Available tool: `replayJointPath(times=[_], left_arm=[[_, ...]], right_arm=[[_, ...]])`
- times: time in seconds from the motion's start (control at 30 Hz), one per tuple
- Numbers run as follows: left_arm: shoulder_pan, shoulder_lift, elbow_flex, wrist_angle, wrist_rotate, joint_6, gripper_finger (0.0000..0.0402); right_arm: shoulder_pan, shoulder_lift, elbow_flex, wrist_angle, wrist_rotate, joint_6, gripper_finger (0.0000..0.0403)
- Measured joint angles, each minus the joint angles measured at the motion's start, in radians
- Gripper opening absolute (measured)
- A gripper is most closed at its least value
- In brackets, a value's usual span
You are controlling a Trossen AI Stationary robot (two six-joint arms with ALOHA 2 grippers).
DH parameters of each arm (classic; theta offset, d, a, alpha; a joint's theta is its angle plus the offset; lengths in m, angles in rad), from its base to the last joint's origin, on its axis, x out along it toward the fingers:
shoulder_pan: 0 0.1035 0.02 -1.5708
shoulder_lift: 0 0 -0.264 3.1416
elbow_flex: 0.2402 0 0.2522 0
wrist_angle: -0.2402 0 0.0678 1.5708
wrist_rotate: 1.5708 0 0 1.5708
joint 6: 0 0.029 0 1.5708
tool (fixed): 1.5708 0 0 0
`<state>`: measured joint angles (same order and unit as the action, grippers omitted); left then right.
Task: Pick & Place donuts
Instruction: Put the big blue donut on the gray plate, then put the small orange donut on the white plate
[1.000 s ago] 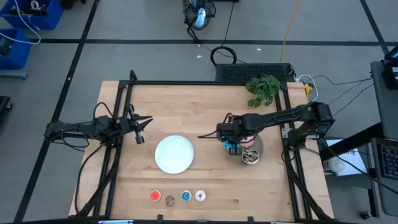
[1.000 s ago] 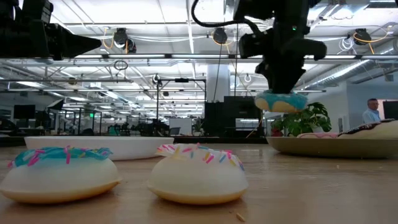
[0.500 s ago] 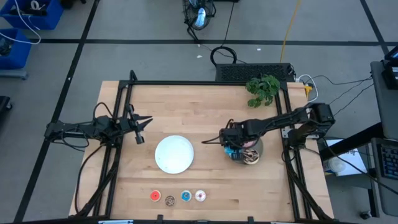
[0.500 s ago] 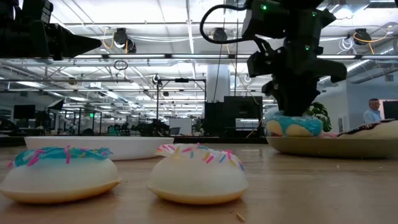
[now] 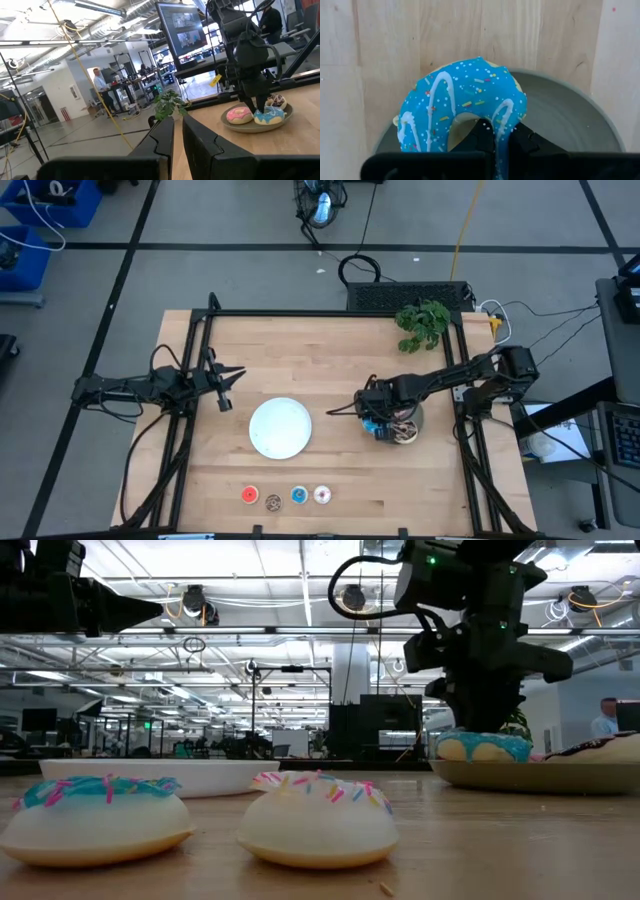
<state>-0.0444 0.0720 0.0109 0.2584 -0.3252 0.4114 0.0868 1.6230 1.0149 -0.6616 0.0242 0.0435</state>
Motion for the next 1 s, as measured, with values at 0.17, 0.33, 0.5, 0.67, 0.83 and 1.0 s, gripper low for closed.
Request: replayJointPath(times=[0.17, 0.33, 0.5, 0.67, 0.83, 1.0], left_arm=[[0.000, 0.000, 0.000, 0.000, 0.000, 0.000, 0.0047], [0.000, 0.000, 0.000, 0.000, 0.000, 0.000, 0.0047], [0.000, 0.000, 0.000, 0.000, 0.000, 0.000, 0.0047], [0.000, 0.000, 0.000, 0.000, 0.000, 0.000, 0.0047], [0.000, 0.000, 0.000, 0.000, 0.000, 0.000, 0.0047], [0.000, 0.000, 0.000, 0.000, 0.000, 0.000, 0.0047]], right_arm=[[0.000, 0.000, 0.000, 0.000, 0.027, 0.002, 0.0034], [0.000, 0.000, 0.000, 0.000, 0.032, 0.016, 0.0079], [0.000, 0.000, 0.000, -0.003, 0.033, 0.026, 0.0148], [0.000, 0.001, 0.016, -0.037, 0.040, 0.024, 0.0205], [0.000, 0.001, 0.069, -0.129, 0.080, 0.027, 0.0231], [0.000, 0.001, 0.147, -0.197, 0.080, 0.042, 0.0233]])
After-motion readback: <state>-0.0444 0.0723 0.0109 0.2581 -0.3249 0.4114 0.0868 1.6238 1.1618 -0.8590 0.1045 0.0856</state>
